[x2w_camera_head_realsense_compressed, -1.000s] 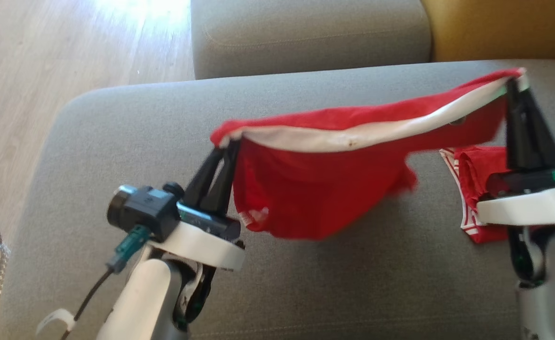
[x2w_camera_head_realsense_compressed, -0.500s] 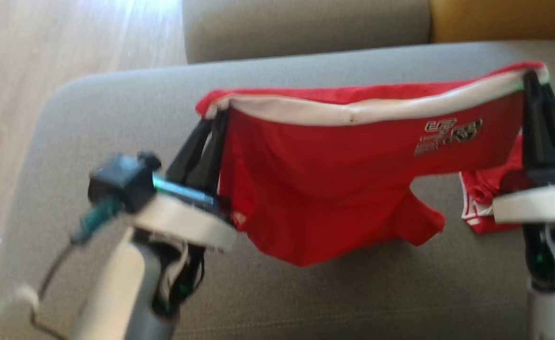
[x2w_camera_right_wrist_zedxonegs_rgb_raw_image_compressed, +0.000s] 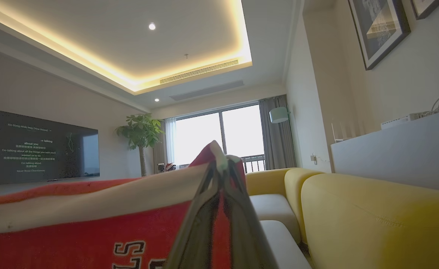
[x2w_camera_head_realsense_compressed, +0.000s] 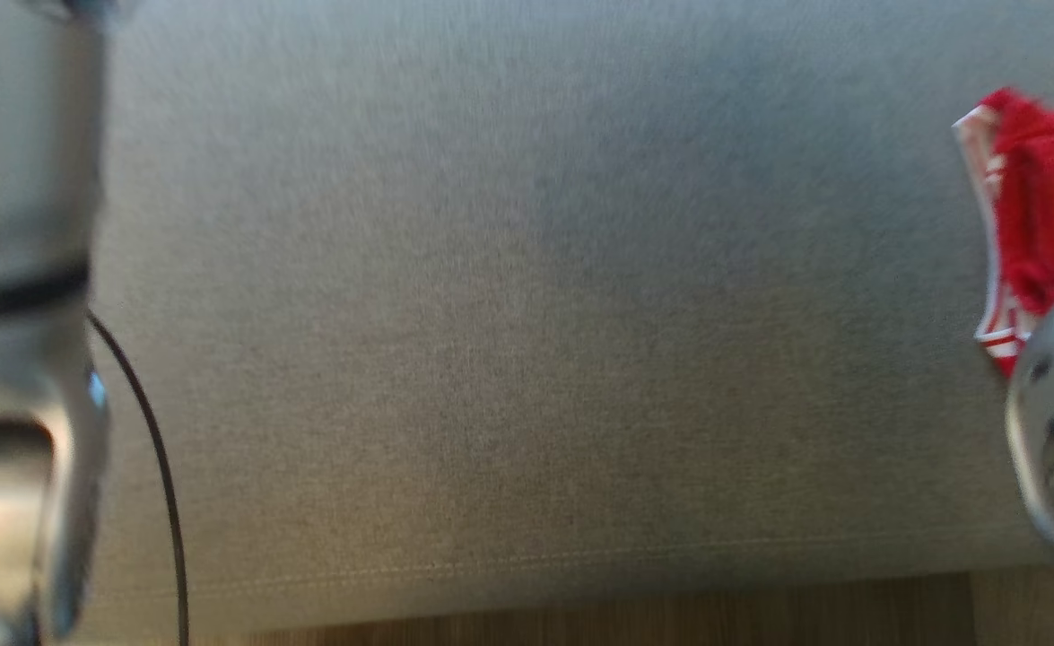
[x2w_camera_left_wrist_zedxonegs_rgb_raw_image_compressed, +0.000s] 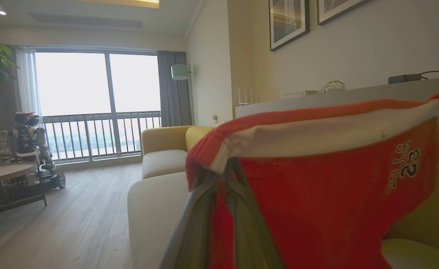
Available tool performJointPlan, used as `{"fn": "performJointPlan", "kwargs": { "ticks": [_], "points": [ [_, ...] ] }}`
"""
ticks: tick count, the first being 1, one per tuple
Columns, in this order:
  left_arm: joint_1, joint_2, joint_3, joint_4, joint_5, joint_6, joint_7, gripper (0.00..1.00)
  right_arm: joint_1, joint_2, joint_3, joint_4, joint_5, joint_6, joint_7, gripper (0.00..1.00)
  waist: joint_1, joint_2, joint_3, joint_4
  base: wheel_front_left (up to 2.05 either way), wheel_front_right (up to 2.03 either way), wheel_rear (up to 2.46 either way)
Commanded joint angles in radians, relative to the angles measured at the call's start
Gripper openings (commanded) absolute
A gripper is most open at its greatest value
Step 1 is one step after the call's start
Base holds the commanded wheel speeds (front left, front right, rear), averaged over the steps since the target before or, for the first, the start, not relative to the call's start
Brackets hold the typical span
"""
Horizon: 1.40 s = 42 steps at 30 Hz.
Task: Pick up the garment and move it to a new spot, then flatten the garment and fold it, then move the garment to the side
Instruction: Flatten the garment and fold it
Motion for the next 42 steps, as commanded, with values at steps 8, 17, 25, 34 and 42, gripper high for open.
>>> {"fn": "performJointPlan", "kwargs": {
  "ticks": [8,17,25,34,42],
  "points": [
    [-0.120,0.006,-0.008,0.321,0.087,0.014,-0.253,0.00,-0.096,0.014,0.072,0.354,0.022,0.000,-0.166,0.00,0.0000,0.0000,0.163,0.020,0.00,0.00,0.00],
    [0.049,-0.053,-0.189,0.527,0.127,-0.012,-0.295,0.00,0.039,0.014,0.194,0.675,0.057,0.000,-0.168,0.00,0.0000,0.0000,0.133,0.048,0.00,0.00,0.00],
    [0.248,-0.070,-0.306,0.588,0.142,-0.015,-0.306,0.00,0.143,-0.035,0.247,0.825,0.087,0.000,-0.138,0.00,0.0000,0.0000,0.012,0.067,0.00,0.00,0.00],
    [0.414,-0.070,-0.362,0.546,0.150,-0.014,-0.306,0.00,0.259,-0.097,0.346,0.852,0.144,0.000,-0.066,0.00,0.0000,0.0000,-0.102,0.068,0.00,0.00,0.00],
    [0.549,-0.057,-0.368,0.489,0.142,-0.006,-0.307,0.00,0.394,-0.174,0.525,0.739,0.272,0.000,0.105,0.00,0.0000,0.0000,-0.190,0.060,0.00,0.00,0.00]
  ]
}}
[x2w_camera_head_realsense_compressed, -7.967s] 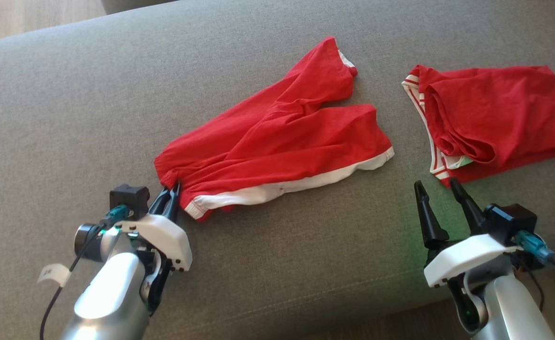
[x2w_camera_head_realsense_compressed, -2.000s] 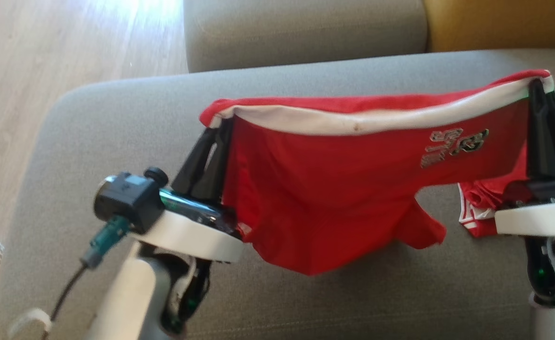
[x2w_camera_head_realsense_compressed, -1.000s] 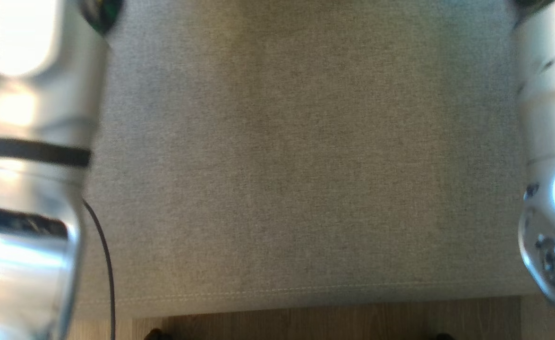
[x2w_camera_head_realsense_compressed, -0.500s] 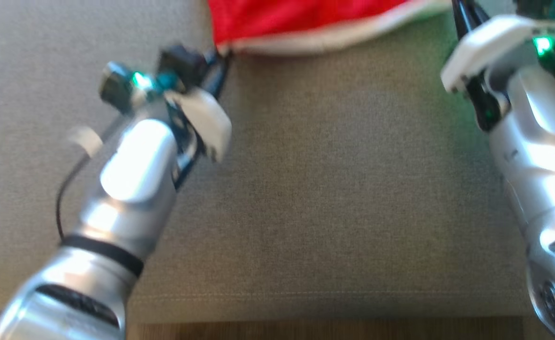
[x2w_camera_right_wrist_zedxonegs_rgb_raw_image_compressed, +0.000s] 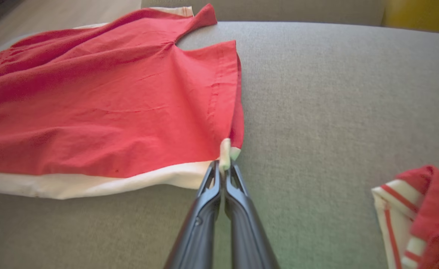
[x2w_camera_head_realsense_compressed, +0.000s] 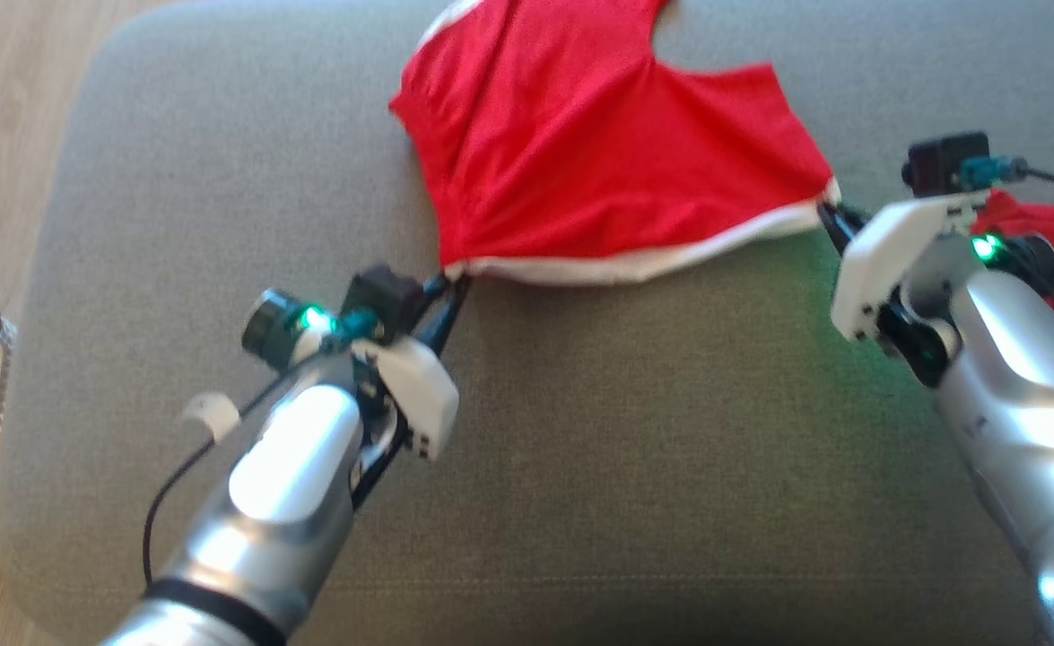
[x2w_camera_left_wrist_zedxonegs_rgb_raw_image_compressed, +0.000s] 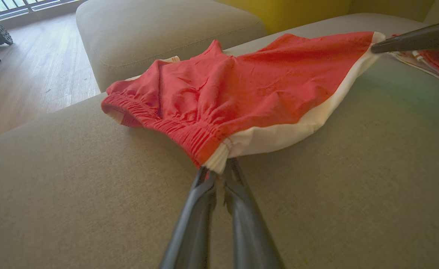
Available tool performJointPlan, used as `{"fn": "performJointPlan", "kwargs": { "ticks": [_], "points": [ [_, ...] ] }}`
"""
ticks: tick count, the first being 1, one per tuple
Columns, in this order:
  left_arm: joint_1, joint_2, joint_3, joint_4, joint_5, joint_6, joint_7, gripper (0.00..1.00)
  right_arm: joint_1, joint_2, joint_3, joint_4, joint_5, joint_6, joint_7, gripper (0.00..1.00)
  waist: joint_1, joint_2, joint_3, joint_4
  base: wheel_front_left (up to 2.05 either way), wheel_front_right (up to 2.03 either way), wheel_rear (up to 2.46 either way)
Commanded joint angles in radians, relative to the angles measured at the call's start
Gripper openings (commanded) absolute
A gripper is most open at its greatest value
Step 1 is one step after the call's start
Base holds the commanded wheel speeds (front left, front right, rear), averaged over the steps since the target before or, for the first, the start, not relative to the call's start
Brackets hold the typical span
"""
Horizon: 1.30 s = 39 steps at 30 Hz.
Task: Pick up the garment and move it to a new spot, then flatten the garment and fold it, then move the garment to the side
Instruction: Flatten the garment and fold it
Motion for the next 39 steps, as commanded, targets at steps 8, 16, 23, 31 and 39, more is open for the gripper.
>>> {"fn": "performJointPlan", "kwargs": {
  "ticks": [8,16,23,31,39],
  "points": [
    [0.105,0.040,-0.002,-0.082,-0.007,0.004,-0.012,0.00,0.134,-0.165,0.185,-0.215,0.164,0.000,0.213,0.00,-0.0001,0.0000,-0.097,0.009,0.00,0.00,0.00],
    [0.252,0.084,-0.063,-0.156,-0.059,-0.005,0.002,0.00,0.253,-0.358,0.320,-0.438,0.312,0.000,0.496,0.00,-0.0001,0.0000,-0.177,-0.002,0.00,0.00,0.00],
    [0.379,0.184,-0.218,-0.342,-0.244,-0.007,0.049,0.00,0.396,-0.469,0.286,-0.574,0.488,0.000,0.751,0.00,-0.0001,0.0000,-0.240,0.002,0.00,0.00,0.00],
    [0.431,0.345,-0.395,-0.577,-0.436,-0.007,0.119,0.00,0.544,-0.586,0.176,-0.744,0.541,0.000,0.951,0.00,-0.0001,0.0000,-0.256,0.016,0.00,0.00,0.00],
    [0.400,0.399,-0.448,-0.671,-0.505,-0.007,0.124,0.00,0.631,-0.571,-0.022,-0.878,0.481,0.000,1.052,0.00,-0.0001,0.0000,-0.245,0.038,0.00,0.00,0.00]
  ]
}}
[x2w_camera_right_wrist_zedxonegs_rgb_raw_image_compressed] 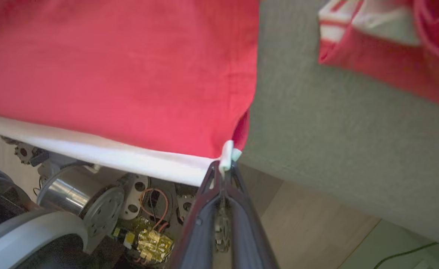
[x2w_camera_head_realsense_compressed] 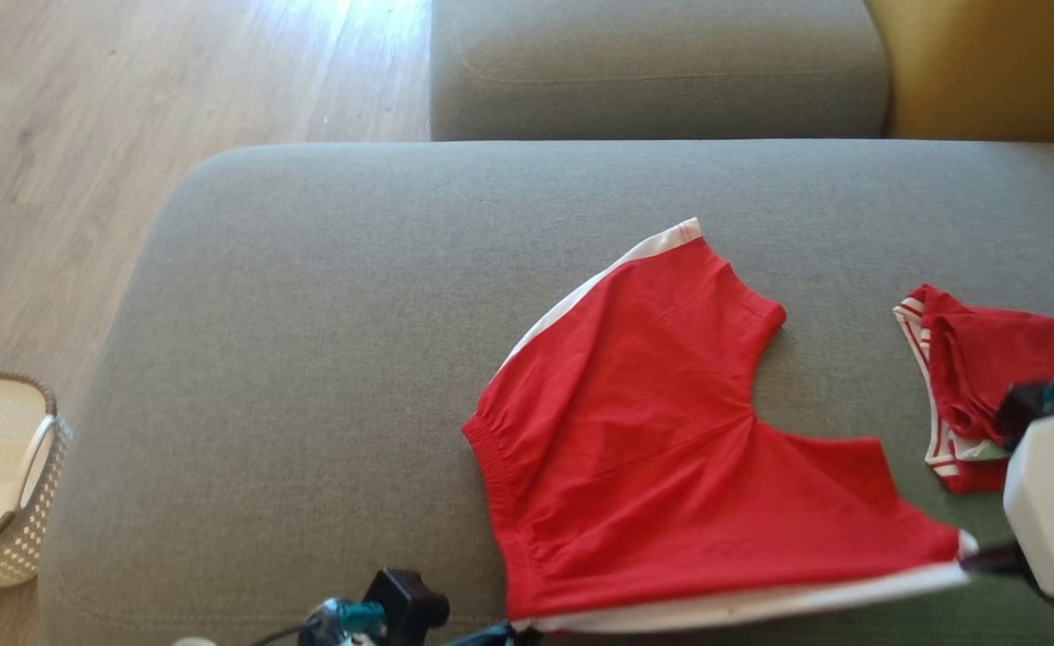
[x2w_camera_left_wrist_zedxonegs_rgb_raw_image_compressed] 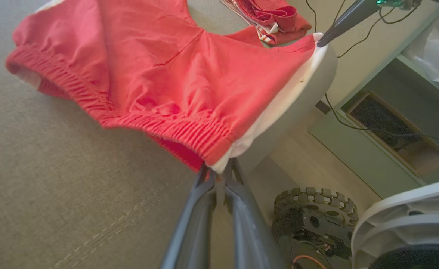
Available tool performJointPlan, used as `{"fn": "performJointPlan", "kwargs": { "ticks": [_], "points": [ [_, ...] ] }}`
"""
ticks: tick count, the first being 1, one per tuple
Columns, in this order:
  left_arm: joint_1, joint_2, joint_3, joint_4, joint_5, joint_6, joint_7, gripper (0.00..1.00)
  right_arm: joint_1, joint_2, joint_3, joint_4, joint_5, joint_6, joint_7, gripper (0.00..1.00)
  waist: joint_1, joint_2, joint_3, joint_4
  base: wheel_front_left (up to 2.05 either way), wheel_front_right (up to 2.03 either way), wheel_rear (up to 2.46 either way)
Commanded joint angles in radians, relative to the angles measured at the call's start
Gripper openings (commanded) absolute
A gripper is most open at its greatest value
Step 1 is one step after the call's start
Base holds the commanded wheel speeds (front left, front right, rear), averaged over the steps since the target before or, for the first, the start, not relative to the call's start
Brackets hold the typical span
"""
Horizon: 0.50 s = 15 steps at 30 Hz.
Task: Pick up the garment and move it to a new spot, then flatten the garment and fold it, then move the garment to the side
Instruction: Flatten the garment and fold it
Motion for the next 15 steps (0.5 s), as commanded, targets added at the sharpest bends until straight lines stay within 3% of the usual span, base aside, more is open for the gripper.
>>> {"fn": "performJointPlan", "kwargs": {
  "ticks": [1,10,15],
  "points": [
    [-0.065,0.020,0.043,-0.028,-0.007,0.001,-0.015,0.00,-0.024,-0.010,-0.043,-0.045,-0.023,0.000,0.005,0.00,0.0000,0.0000,0.007,0.007,0.00,0.00,0.00],
    [-0.146,-0.036,0.092,0.003,-0.015,0.012,-0.071,0.00,-0.123,0.176,-0.262,-0.089,-0.200,0.000,0.056,0.00,0.0000,0.0000,0.072,0.064,0.00,0.00,0.00],
    [-0.206,-0.084,0.091,0.038,-0.003,0.008,-0.090,0.00,-0.252,0.262,-0.325,-0.073,-0.291,0.000,0.050,0.00,0.0000,0.0000,0.129,0.105,0.00,0.00,0.00]
  ]
}}
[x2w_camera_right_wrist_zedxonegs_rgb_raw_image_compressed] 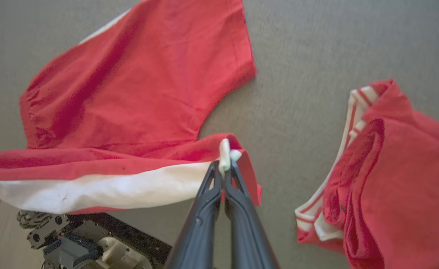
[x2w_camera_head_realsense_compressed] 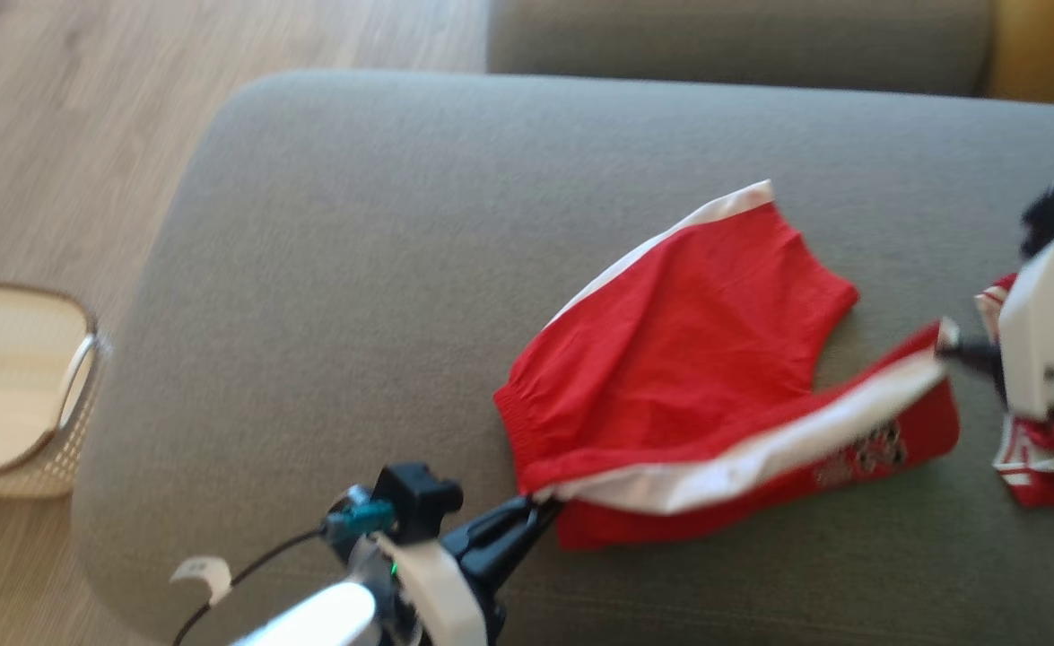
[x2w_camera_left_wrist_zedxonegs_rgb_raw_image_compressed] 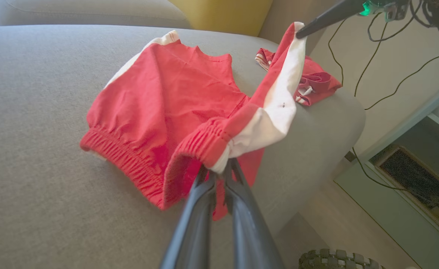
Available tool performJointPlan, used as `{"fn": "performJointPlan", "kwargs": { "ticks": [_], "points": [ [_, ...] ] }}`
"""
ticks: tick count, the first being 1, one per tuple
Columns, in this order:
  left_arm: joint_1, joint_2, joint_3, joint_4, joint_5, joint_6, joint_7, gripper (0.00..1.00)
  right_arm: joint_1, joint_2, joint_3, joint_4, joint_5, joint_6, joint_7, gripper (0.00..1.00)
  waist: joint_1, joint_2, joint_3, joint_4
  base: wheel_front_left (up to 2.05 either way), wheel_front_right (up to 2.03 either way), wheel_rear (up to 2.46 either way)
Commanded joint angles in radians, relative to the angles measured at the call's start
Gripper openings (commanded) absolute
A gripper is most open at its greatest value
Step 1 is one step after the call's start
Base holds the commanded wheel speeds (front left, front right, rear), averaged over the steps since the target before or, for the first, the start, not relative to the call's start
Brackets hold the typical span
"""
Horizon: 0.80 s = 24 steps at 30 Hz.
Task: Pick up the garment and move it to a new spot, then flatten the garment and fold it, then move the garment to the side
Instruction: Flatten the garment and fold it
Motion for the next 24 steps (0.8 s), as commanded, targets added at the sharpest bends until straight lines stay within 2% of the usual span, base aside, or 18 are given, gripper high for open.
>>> {"fn": "performJointPlan", "kwargs": {
  "ticks": [1,10,15,24],
  "points": [
    [-0.073,-0.003,0.039,-0.011,0.013,-0.004,-0.023,0.00,-0.067,-0.001,-0.011,-0.024,-0.026,0.000,-0.010,0.00,0.0000,0.0000,0.039,0.032,0.00,0.00,0.00],
    [-0.171,-0.094,0.049,0.088,0.033,-0.008,-0.062,0.00,-0.285,0.072,-0.018,0.124,-0.137,0.000,-0.069,0.00,0.0000,0.0000,0.145,0.097,0.00,0.00,0.00],
    [-0.201,-0.133,0.072,0.129,0.026,-0.010,-0.071,0.00,-0.366,0.074,-0.006,0.220,-0.203,0.000,-0.147,0.00,0.0000,0.0000,0.190,0.127,0.00,0.00,0.00],
    [-0.208,-0.183,0.129,0.123,0.057,-0.010,-0.073,0.00,-0.441,0.083,0.018,0.343,-0.227,0.000,-0.272,0.00,0.0000,0.0000,0.240,0.158,0.00,0.00,0.00]
  ]
}}
